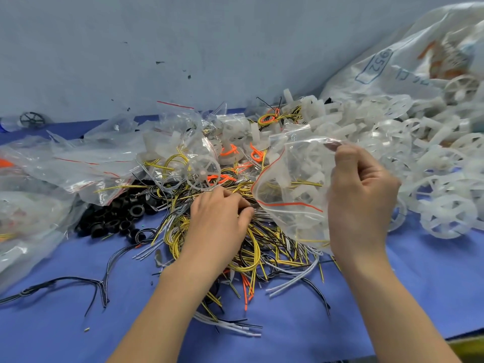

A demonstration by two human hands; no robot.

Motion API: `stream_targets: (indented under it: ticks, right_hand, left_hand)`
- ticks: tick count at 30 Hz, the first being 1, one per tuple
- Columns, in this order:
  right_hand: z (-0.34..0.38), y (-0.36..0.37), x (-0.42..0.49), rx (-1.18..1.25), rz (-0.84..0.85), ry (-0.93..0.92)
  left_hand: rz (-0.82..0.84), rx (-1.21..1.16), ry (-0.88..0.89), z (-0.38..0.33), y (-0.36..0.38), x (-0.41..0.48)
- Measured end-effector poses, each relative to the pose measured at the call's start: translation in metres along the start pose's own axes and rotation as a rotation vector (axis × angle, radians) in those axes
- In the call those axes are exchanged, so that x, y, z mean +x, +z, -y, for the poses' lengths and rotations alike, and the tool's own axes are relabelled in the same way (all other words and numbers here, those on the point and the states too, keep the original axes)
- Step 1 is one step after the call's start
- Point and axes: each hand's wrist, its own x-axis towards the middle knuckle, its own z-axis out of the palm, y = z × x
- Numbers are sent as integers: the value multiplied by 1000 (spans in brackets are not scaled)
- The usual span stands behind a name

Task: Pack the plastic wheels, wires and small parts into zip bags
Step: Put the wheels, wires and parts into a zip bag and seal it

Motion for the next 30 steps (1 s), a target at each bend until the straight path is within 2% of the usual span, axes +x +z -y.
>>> stream_targets:
  ticks: [3,10,12,20,23,27,30]
  right_hand:
    - [0,-1,0,1,-4,1]
    - [1,0,-1,8,2,-14]
    - [0,0,-2,4,6,-16]
    - [-3,1,-3,-21,19,-18]
    - [-3,2,-6,-40,38,-38]
    - [-6,3,-11,-89,102,-62]
    - [-8,4,-14,-174,173,-116]
  left_hand:
    - [-60,-315,-81,4,-8,6]
    - [-425,-962,-298,19,-36,13]
    - [-428,-1086,-350,25,-40,14]
    - [-280,-1275,-355,32,-52,9]
    - [-170,-1372,-320,40,-60,9]
    - [192,-1407,-148,57,-71,2]
    - [488,-1198,5,64,-80,-9]
